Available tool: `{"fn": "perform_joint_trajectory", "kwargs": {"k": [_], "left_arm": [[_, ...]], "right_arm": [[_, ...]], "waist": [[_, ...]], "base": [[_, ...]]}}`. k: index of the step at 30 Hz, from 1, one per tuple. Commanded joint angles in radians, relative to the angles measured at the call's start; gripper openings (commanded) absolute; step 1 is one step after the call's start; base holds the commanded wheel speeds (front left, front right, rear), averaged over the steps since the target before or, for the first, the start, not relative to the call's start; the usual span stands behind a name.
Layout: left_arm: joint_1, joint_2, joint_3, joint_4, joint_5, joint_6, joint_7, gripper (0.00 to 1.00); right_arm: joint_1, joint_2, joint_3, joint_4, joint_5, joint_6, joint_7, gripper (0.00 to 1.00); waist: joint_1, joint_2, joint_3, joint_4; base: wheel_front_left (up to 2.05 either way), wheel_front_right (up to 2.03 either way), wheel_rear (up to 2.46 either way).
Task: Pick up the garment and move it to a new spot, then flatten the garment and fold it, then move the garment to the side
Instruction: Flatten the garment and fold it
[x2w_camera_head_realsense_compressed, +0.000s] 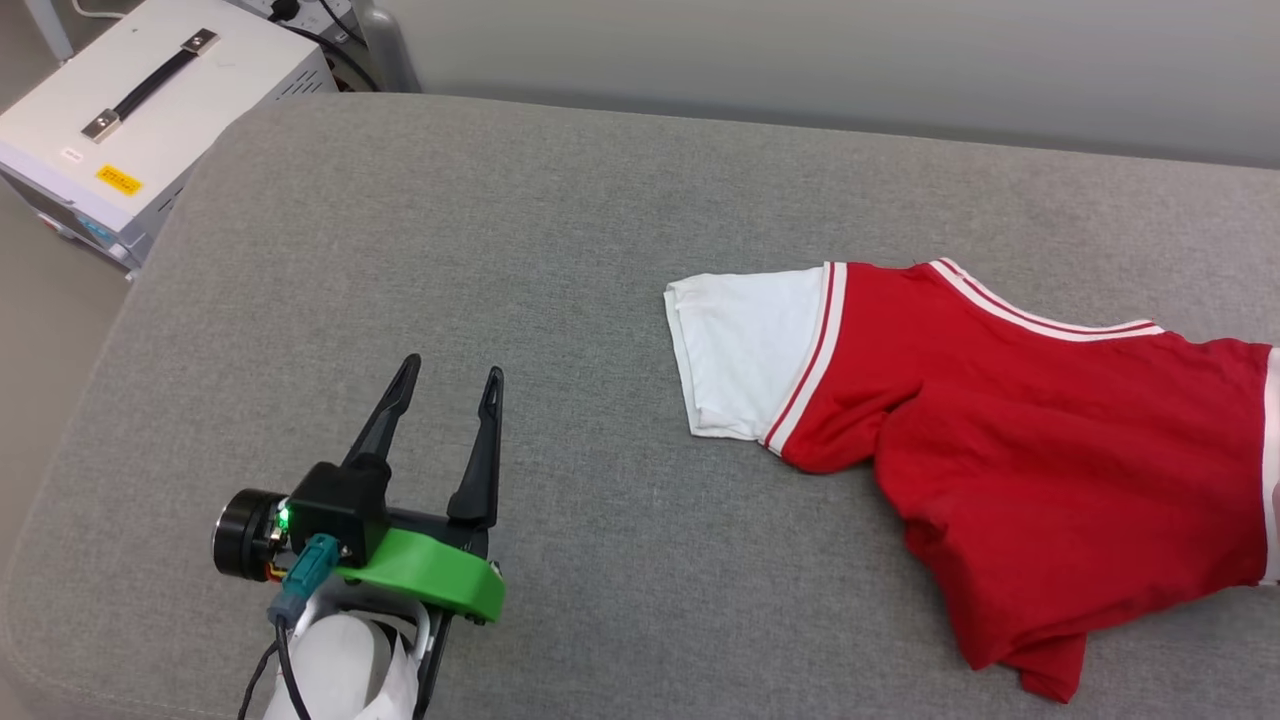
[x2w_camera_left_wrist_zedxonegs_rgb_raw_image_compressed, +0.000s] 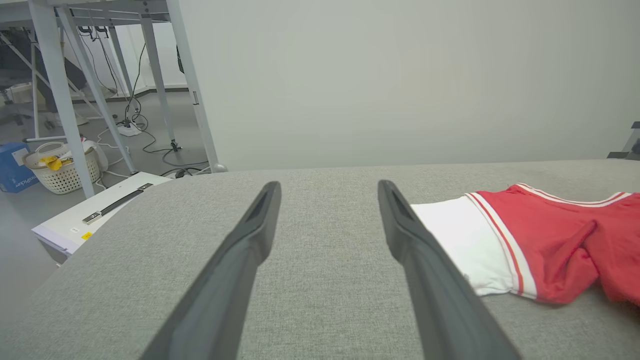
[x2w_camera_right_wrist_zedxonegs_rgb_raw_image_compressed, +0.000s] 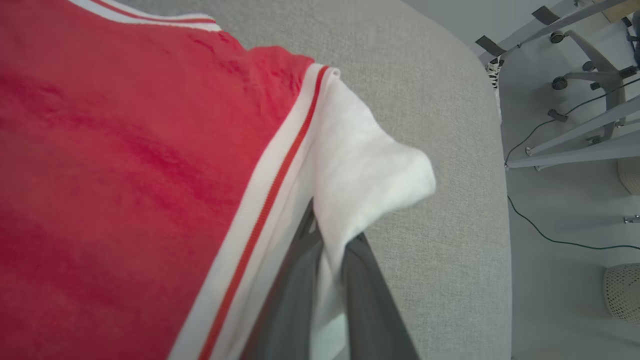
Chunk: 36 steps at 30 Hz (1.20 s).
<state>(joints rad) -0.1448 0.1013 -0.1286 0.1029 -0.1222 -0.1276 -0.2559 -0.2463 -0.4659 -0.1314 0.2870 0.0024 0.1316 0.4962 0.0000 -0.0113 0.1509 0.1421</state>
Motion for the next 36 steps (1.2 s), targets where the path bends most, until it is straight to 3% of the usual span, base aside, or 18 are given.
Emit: {"fn": "perform_joint_trajectory", "kwargs": {"k": [1, 7, 13, 17, 28, 36], "left_arm": [[-0.008, 0.01, -0.001, 0.003, 0.004, -0.002, -0.006, 1.0], [-0.021, 0.019, -0.007, 0.011, 0.002, -0.003, -0.006, 1.0], [-0.007, 0.023, -0.011, 0.024, 0.0, -0.003, -0.006, 1.0], [0.0, 0.023, -0.012, 0.025, -0.004, -0.003, -0.006, 1.0], [0.009, 0.018, 0.012, 0.023, -0.048, -0.003, -0.006, 1.0], [-0.003, 0.041, -0.026, 0.079, -0.096, -0.003, -0.006, 1.0]], "right_arm": [[-0.006, 0.012, -0.012, 0.017, -0.026, -0.001, -0.019, 1.0], [-0.054, 0.077, -0.052, 0.09, -0.099, -0.001, -0.105, 1.0], [-0.068, 0.136, -0.047, 0.081, -0.1, -0.001, -0.223, 1.0], [-0.054, 0.182, -0.035, 0.016, -0.076, -0.001, -0.314, 1.0], [0.079, 0.382, -0.083, -0.242, 0.047, -0.001, -0.592, 1.0], [0.142, 0.409, -0.05, -0.272, 0.072, -0.001, -0.634, 1.0]], "waist": [[0.0, 0.0113, 0.016, -0.014], [0.0, 0.0113, 0.018, -0.037], [0.0, 0.0113, -0.015, -0.072], [0.0, 0.0113, -0.039, -0.098], [0.0, 0.0113, -0.056, -0.178], [0.0, 0.0113, -0.032, -0.229]], "base": [[0.0, 0.0, 0.0], [0.0, 0.0, 0.0], [0.0, 0.0, 0.0], [0.0, 0.0, 0.0], [0.0, 0.0, 0.0], [0.0, 0.0, 0.0]]}}
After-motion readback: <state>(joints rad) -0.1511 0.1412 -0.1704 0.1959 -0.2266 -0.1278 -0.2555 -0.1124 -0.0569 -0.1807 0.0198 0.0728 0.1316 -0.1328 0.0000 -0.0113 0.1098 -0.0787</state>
